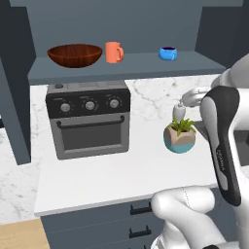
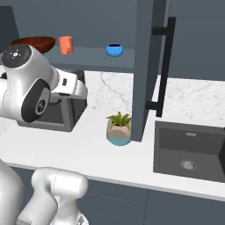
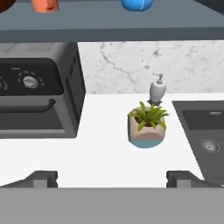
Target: Gather all objects into one cabinet and sort the glasses and bowls to opposite sides.
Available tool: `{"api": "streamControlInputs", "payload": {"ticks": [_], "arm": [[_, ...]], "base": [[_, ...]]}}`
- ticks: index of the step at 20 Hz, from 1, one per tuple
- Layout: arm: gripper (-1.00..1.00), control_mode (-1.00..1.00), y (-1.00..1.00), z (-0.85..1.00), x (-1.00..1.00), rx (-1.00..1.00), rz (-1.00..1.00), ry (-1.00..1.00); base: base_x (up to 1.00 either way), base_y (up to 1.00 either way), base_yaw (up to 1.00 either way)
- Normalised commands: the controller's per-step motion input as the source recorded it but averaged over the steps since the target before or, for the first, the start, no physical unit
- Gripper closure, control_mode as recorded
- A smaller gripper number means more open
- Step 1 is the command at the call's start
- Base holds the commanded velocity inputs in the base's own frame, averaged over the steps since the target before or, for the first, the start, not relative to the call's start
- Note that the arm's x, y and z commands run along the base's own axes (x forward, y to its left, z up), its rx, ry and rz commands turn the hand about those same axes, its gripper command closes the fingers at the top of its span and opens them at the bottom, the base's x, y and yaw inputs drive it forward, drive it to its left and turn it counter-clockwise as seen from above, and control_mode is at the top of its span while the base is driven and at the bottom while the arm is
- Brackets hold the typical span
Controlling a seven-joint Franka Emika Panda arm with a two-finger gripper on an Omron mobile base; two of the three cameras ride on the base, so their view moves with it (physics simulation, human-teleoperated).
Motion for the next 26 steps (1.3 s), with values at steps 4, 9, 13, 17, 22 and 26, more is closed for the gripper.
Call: {"api": "streamControlInputs", "payload": {"ticks": [4, 9, 13, 17, 22, 26], "arm": [[-1.0, 1.0, 0.0, 0.0, 0.0, 0.0, 0.0, 0.0], [-1.0, 1.0, 0.0, 0.0, 0.0, 0.0, 0.0, 0.0], [-1.0, 1.0, 0.0, 0.0, 0.0, 0.0, 0.0, 0.0], [-1.0, 1.0, 0.0, 0.0, 0.0, 0.0, 0.0, 0.0], [-1.0, 1.0, 0.0, 0.0, 0.0, 0.0, 0.0, 0.0], [-1.0, 1.0, 0.0, 0.0, 0.0, 0.0, 0.0, 0.0]], "base": [[-0.43, 0.0, -0.12], [-1.0, -0.14, -0.35], [-0.9, -0.03, -0.68], [-0.38, 0.0, -0.88], [-0.02, 0.0, -0.98], [-0.01, 0.0, -0.99]]}}
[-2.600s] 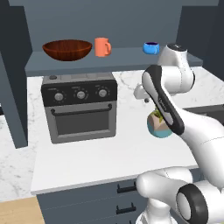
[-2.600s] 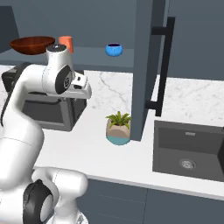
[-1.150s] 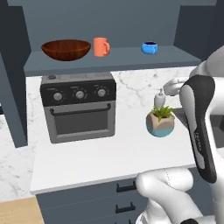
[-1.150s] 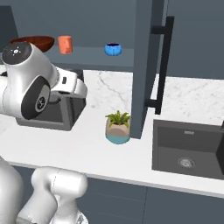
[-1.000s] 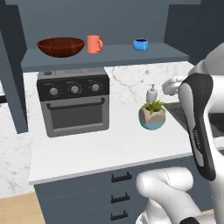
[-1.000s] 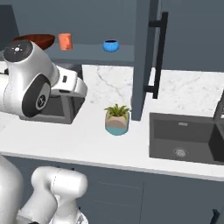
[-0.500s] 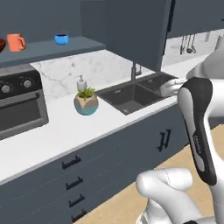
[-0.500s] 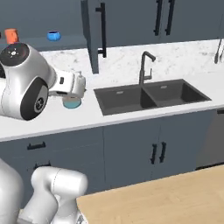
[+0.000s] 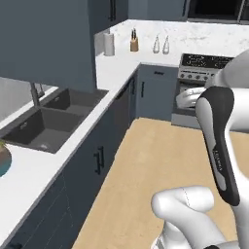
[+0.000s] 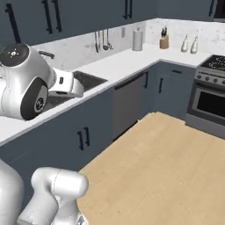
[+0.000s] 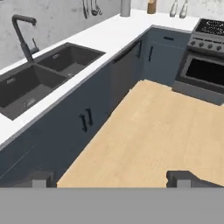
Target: Gather all objects into one cabinet and sort the glasses and bowls to opposite sides.
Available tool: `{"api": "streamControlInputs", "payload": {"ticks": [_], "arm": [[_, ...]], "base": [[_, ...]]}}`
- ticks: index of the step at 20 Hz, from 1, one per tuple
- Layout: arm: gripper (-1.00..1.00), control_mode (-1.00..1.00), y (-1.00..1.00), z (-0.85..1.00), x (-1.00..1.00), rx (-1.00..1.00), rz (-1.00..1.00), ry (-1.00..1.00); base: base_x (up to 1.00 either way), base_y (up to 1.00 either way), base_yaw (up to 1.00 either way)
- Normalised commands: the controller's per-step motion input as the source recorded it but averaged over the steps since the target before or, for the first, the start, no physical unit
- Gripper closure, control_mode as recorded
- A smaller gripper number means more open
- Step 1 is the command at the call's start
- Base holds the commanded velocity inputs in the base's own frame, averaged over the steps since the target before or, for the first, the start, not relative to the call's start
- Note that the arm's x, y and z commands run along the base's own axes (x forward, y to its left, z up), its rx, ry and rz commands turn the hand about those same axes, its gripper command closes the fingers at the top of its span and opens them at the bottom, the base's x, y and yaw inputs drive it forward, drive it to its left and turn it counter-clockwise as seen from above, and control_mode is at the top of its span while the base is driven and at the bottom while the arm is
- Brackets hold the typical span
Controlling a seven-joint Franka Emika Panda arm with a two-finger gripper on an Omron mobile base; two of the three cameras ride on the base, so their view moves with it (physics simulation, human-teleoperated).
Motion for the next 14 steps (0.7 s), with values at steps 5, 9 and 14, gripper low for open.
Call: {"api": "streamControlInputs", "payload": {"ticks": [5, 9, 14], "arm": [[-1.0, 1.0, 0.0, 0.0, 0.0, 0.0, 0.0, 0.0], [-1.0, 1.0, 0.0, 0.0, 0.0, 0.0, 0.0, 0.0], [-1.0, 1.0, 0.0, 0.0, 0.0, 0.0, 0.0, 0.0]], "base": [[0.0, -0.11, -0.94], [0.0, -0.43, -0.49], [0.0, 0.0, 0.0]]}}
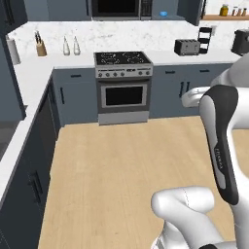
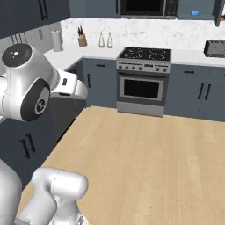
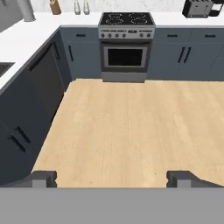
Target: Gather all objects into one cabinet and sort the glasses and bowls to opposite sides.
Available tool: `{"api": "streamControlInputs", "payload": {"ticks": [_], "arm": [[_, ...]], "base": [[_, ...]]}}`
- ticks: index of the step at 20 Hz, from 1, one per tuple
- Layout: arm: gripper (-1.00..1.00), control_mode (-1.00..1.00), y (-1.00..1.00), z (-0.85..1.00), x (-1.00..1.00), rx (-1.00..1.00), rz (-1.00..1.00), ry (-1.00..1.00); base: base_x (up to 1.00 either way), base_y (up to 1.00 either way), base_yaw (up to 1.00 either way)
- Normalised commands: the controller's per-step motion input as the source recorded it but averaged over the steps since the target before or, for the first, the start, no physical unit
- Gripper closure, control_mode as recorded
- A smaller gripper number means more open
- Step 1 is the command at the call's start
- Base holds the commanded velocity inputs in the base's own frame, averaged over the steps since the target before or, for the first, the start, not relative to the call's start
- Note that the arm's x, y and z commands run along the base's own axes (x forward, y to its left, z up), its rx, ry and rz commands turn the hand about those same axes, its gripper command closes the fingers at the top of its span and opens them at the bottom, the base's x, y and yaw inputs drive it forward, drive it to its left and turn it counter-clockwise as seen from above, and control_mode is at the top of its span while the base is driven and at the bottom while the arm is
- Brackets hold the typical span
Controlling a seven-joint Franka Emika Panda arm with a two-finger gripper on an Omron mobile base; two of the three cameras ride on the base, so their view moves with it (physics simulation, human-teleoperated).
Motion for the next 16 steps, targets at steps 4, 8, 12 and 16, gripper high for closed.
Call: {"api": "streamControlInputs", "payload": {"ticks": [4, 8, 12, 16], "arm": [[-1.0, 1.0, 0.0, 0.0, 0.0, 0.0, 0.0, 0.0], [-1.0, 1.0, 0.0, 0.0, 0.0, 0.0, 0.0, 0.0], [-1.0, 1.0, 0.0, 0.0, 0.0, 0.0, 0.0, 0.0], [-1.0, 1.0, 0.0, 0.0, 0.0, 0.0, 0.0, 0.0]], "base": [[0.21, -0.01, 0.0], [0.94, -0.42, -0.08], [1.0, -0.65, -0.1], [1.0, -0.52, -0.11]]}}
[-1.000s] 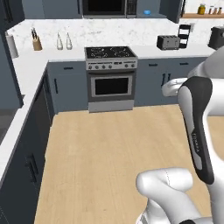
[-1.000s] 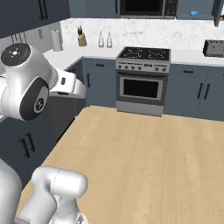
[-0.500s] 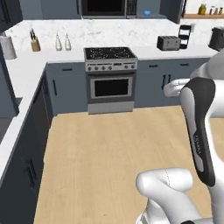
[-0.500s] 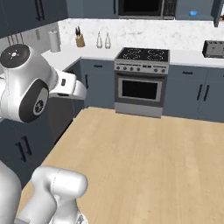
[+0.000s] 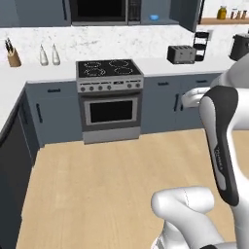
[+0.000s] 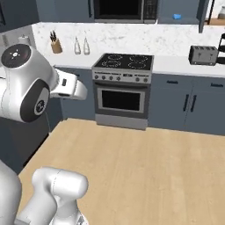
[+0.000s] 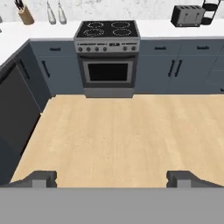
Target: Gather all objects into one cabinet and sort the glasses and bowls to opposite sides.
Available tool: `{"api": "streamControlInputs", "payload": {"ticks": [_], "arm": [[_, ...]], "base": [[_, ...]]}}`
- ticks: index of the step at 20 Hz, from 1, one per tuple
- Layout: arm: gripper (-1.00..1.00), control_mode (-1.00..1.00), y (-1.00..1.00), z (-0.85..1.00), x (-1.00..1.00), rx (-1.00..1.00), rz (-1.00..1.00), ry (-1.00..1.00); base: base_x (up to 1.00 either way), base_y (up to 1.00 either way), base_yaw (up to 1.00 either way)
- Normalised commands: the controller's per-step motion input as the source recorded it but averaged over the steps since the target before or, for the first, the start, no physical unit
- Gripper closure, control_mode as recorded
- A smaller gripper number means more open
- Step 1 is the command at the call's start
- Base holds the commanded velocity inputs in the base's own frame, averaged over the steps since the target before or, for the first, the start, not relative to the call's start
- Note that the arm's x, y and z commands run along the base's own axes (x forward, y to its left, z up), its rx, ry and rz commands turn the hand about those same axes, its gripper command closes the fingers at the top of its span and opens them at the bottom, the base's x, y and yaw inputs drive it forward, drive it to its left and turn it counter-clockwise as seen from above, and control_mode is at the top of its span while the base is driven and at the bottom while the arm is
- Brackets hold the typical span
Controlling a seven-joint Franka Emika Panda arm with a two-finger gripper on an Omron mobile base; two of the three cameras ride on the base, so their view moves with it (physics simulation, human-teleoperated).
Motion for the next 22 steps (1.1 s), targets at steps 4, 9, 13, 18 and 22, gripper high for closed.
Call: {"api": "streamControlInputs", "payload": {"ticks": [4, 9, 13, 18, 22], "arm": [[-1.0, 1.0, 0.0, 0.0, 0.0, 0.0, 0.0, 0.0], [-1.0, 1.0, 0.0, 0.0, 0.0, 0.0, 0.0, 0.0], [-1.0, 1.0, 0.0, 0.0, 0.0, 0.0, 0.0, 0.0], [-1.0, 1.0, 0.0, 0.0, 0.0, 0.0, 0.0, 0.0], [-1.0, 1.0, 0.0, 0.0, 0.0, 0.0, 0.0, 0.0]], "base": [[1.0, -0.45, -0.1], [1.0, -0.6, -0.04], [1.0, -0.66, 0.0], [1.0, -0.67, 0.0], [1.0, -0.09, 0.0]]}}
